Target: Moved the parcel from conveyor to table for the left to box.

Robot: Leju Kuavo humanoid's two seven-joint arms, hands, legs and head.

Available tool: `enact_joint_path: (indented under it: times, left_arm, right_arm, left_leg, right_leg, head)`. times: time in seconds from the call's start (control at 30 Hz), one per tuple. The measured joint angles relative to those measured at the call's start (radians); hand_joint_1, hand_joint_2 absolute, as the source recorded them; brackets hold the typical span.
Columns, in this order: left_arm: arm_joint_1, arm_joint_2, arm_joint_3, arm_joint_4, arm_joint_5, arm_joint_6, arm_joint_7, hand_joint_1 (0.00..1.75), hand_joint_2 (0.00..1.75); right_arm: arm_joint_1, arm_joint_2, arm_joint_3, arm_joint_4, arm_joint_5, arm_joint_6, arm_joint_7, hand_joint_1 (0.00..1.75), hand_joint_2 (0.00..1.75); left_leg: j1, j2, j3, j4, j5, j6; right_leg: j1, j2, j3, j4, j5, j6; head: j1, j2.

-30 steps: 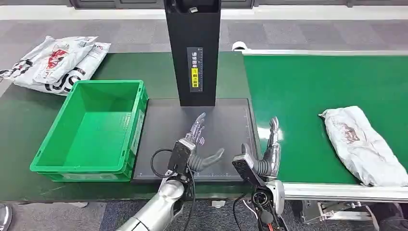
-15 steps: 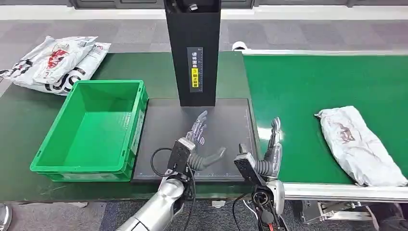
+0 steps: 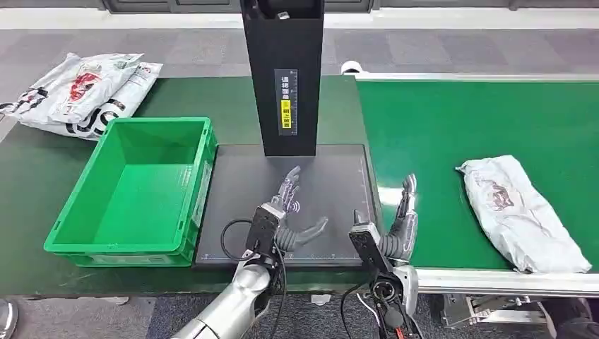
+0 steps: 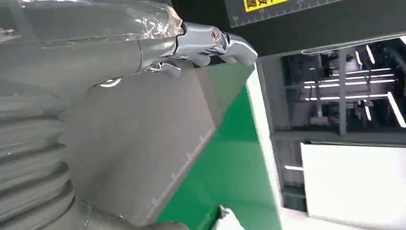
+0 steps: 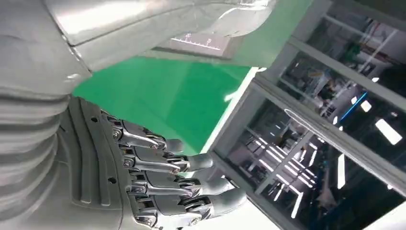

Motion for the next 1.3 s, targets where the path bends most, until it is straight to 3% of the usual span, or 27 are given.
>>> enact_joint_path:
  times: [0.13, 0.3, 0.4, 0.53, 0.7, 0.83, 0.97, 1.07, 1.2, 1.3]
  left_arm:
    - [-0.032, 0.0, 0.028, 0.034, -0.039, 0.021, 0.0, 0.0, 1.75]
    - [-0.09, 0.003, 0.081, 0.123, -0.029, 0.003, 0.0, 0.0, 1.75]
    - [-0.121, 0.003, 0.143, 0.204, 0.035, -0.067, 0.01, 0.0, 1.75]
    - [-0.146, 0.003, 0.178, 0.256, 0.045, -0.073, 0.011, 0.0, 1.75]
    - [-0.159, 0.001, 0.202, 0.287, 0.044, -0.068, 0.012, 0.0, 1.75]
    - [-0.167, 0.001, 0.208, 0.306, 0.005, 0.001, 0.034, 0.0, 1.75]
    - [-0.179, 0.003, 0.208, 0.318, -0.059, 0.093, 0.041, 0.0, 1.75]
    - [-0.186, 0.003, 0.208, 0.324, -0.091, 0.139, 0.039, 0.0, 1.75]
    - [-0.187, 0.006, 0.208, 0.327, -0.123, 0.172, 0.007, 0.0, 1.75]
    - [-0.187, 0.006, 0.209, 0.324, -0.135, 0.174, 0.002, 0.0, 1.75]
  right_arm:
    - [-0.026, 0.0, -0.049, 0.0, 0.1, 0.0, 0.0, 0.0, 1.75]
    - [-0.081, 0.0, -0.213, 0.003, 0.271, 0.0, 0.001, 0.0, 1.75]
    - [-0.132, 0.0, -0.394, 0.011, 0.458, 0.0, 0.002, 0.0, 1.75]
    - [-0.159, 0.0, -0.521, 0.016, 0.492, 0.0, 0.003, 0.0, 1.75]
    - [-0.174, 0.0, -0.586, 0.019, 0.507, 0.0, 0.003, 0.0, 1.75]
    - [-0.189, 0.0, -0.659, 0.011, 0.642, 0.0, 0.053, 0.0, 1.75]
    - [-0.194, -0.006, -0.7, -0.021, 0.777, 0.0, 0.211, 0.0, 1.75]
    - [-0.189, -0.037, -0.684, -0.027, 0.831, 0.0, 0.444, 0.0, 1.75]
    - [-0.175, -0.147, -0.488, 0.02, 0.844, 0.0, 0.905, 0.0, 1.75]
    - [-0.175, -0.218, -0.354, 0.081, 0.845, 0.0, 1.023, 0.0, 1.75]
  left_leg:
    - [0.0, 0.0, 0.0, 0.0, 0.0, 0.0]
    - [0.0, 0.0, 0.0, 0.0, 0.0, 0.0]
    - [0.0, -0.001, 0.0, 0.0, 0.001, 0.0]
    - [0.0, -0.001, 0.0, 0.0, 0.0, 0.0]
    - [0.0, -0.001, 0.0, 0.0, 0.0, 0.0]
    - [0.0, -0.001, 0.0, 0.0, 0.0, 0.0]
    - [0.0, -0.001, 0.0, 0.0, 0.0, 0.0]
    - [0.0, -0.002, 0.0, 0.0, 0.0, 0.0]
    - [-0.002, -0.003, 0.0, 0.0, 0.0, 0.001]
    - [-0.002, -0.002, 0.0, 0.0, 0.0, 0.001]
  right_leg:
    - [0.0, 0.0, 0.0, 0.0, 0.0, 0.0]
    - [0.0, -0.001, 0.0, 0.0, 0.001, 0.0]
    - [0.0, -0.001, 0.001, 0.0, 0.001, 0.0]
    - [0.0, -0.001, 0.001, 0.0, 0.001, 0.0]
    - [0.0, -0.001, 0.0, 0.0, 0.0, 0.0]
    - [0.0, -0.001, 0.0, 0.0, 0.0, 0.0]
    - [0.0, -0.001, 0.0, 0.0, 0.0, 0.0]
    - [0.0, -0.001, 0.001, 0.0, 0.0, 0.0]
    - [-0.002, -0.002, 0.001, 0.0, 0.0, 0.001]
    - [-0.002, -0.001, 0.001, 0.0, 0.0, 0.001]
  head:
    - [0.0, 0.0]
    - [0.0, 0.0]
    - [0.0, 0.0]
    - [0.0, 0.0]
    - [0.0, 0.0]
    - [0.0, 0.0]
    - [0.0, 0.0]
    - [0.0, 0.0]
    - [0.0, 0.0]
    - [0.0, 0.0]
